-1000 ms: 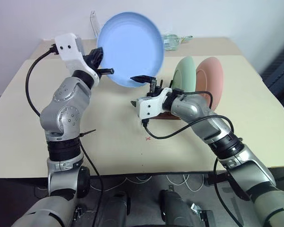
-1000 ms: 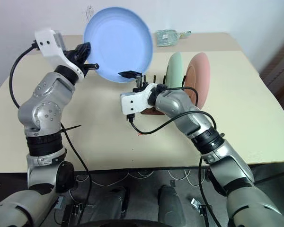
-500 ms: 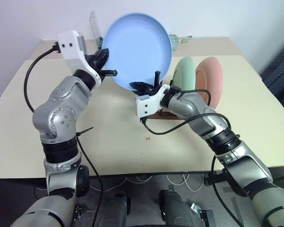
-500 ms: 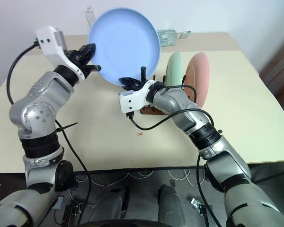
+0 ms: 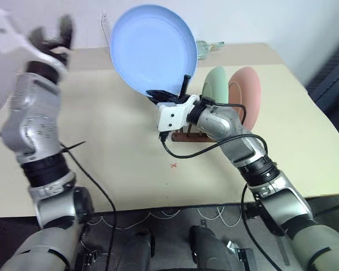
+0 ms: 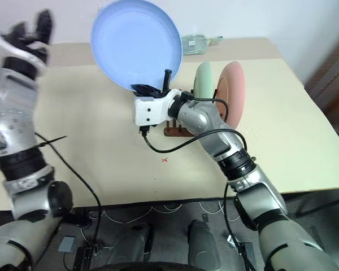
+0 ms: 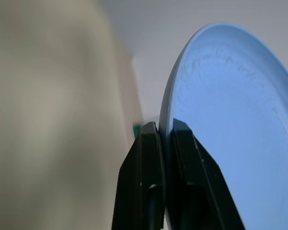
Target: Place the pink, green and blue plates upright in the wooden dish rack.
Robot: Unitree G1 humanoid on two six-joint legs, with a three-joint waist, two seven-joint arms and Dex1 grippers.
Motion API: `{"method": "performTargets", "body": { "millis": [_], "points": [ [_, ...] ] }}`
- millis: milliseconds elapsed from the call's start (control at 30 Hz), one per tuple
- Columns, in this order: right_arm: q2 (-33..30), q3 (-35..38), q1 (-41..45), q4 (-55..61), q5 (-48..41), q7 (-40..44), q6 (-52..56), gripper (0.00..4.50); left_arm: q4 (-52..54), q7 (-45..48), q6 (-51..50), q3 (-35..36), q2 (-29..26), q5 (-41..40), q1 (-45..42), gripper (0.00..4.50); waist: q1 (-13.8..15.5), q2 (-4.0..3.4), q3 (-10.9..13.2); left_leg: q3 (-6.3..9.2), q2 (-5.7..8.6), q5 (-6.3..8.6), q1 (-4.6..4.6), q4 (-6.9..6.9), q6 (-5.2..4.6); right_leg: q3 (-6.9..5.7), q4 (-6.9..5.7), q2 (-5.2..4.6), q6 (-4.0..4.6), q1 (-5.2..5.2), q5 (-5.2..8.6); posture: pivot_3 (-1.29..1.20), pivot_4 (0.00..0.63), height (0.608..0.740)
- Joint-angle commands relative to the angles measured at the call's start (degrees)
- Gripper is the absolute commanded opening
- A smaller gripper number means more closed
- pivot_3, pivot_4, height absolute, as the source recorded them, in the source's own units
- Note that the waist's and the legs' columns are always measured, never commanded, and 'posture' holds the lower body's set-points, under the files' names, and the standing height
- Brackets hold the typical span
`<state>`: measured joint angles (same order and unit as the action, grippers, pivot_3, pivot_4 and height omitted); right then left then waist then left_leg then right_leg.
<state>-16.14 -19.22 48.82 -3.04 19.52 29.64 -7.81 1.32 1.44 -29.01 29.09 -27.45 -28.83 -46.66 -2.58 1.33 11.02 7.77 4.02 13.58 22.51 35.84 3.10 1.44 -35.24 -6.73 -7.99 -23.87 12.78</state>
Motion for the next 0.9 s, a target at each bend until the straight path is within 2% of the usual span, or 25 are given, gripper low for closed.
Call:
{"method": "performTargets", "body": {
  "millis": [33,167,200,300,400,467,567,667,900],
  "points": [
    [4.84,6.06,0.91,9.02,-13.33,2.12,7.25,0.0,-3.18,6.4,5.28,-2.15,-4.3,4.46,5.93,4.04,0.06,-0.01,0.01,0.02,0.0,0.0,0.0,-0.01,-0.01,-0.01,0.0,0.0,0.0,0.01,0.0,0.0,0.15,0.74],
    [9.21,10.93,-0.19,17.7,-28.73,4.27,21.61,0.0,-2.45,16.88,7.42,-5.64,-5.17,3.13,13.59,4.04,0.84,0.02,-0.01,0.1,0.03,0.09,0.02,0.06,-0.16,-0.04,0.01,-0.03,0.0,0.08,0.0,0.0,0.15,0.74],
    [10.61,13.5,-0.84,20.52,-35.14,3.09,28.12,0.0,-0.31,20.87,7.75,-8.23,-5.36,3.1,17.03,4.04,0.89,0.02,-0.02,0.12,0.03,0.12,0.03,0.06,-0.22,-0.04,0.02,-0.03,0.01,0.08,-0.01,0.0,0.15,0.74],
    [12.83,19.01,-2.52,25.83,-46.69,-1.52,41.29,0.0,4.78,27.78,8.22,-12.82,-4.81,2.1,23.42,4.04,1.14,0.01,-0.01,0.13,0.02,0.14,0.03,0.04,-0.24,-0.04,0.0,-0.05,0.03,0.05,-0.01,0.0,0.15,0.74],
    [14.79,23.67,-4.19,28.57,-53.27,-8.98,50.19,0.0,9.84,32.97,8.24,-15.49,-2.95,-1.01,28.1,4.04,1.42,-0.01,0.0,0.13,-0.01,0.13,0.04,-0.06,-0.23,0.0,-0.03,-0.05,0.12,-0.1,-0.06,0.0,0.15,0.74],
    [15.52,25.3,-4.46,29.37,-55.48,-12.81,53.3,0.0,12.01,34.96,7.81,-16.2,-2.43,-2.45,29.71,4.04,1.47,-0.04,0.02,0.08,-0.01,0.1,0.04,-0.22,-0.17,0.02,-0.05,-0.05,0.2,-0.21,-0.11,0.0,0.15,0.74],
    [18.96,30.19,-5.87,29.46,-61.48,-21.03,58.17,0.0,14.09,40.28,6.41,-21.1,-3.66,-1.96,33.84,4.04,1.18,-0.21,-0.06,-0.03,-0.1,0.07,0.04,-0.37,-0.13,0.03,-0.12,-0.01,0.27,-0.39,-0.14,0.0,0.15,0.74],
    [20.79,33.96,-6.22,28.19,-65.85,-26.99,60.74,0.0,15.05,41.91,5.9,-22.48,-3.69,-2.65,34.27,4.04,1.3,-0.27,-0.06,-0.11,-0.11,0.04,-0.01,-0.51,-0.13,0.06,-0.11,-0.01,0.27,-0.42,-0.14,0.0,0.15,0.74],
    [20.92,35.43,-6.72,27.73,-71.99,-33.25,63.31,0.0,15.42,42.27,5.77,-23.05,-3.83,-2.07,33.74,4.04,1.24,-0.29,-0.05,-0.13,-0.12,0.03,-0.01,-0.51,-0.14,0.05,-0.1,0.01,0.27,-0.42,-0.14,0.0,0.15,0.74]
  ]
}}
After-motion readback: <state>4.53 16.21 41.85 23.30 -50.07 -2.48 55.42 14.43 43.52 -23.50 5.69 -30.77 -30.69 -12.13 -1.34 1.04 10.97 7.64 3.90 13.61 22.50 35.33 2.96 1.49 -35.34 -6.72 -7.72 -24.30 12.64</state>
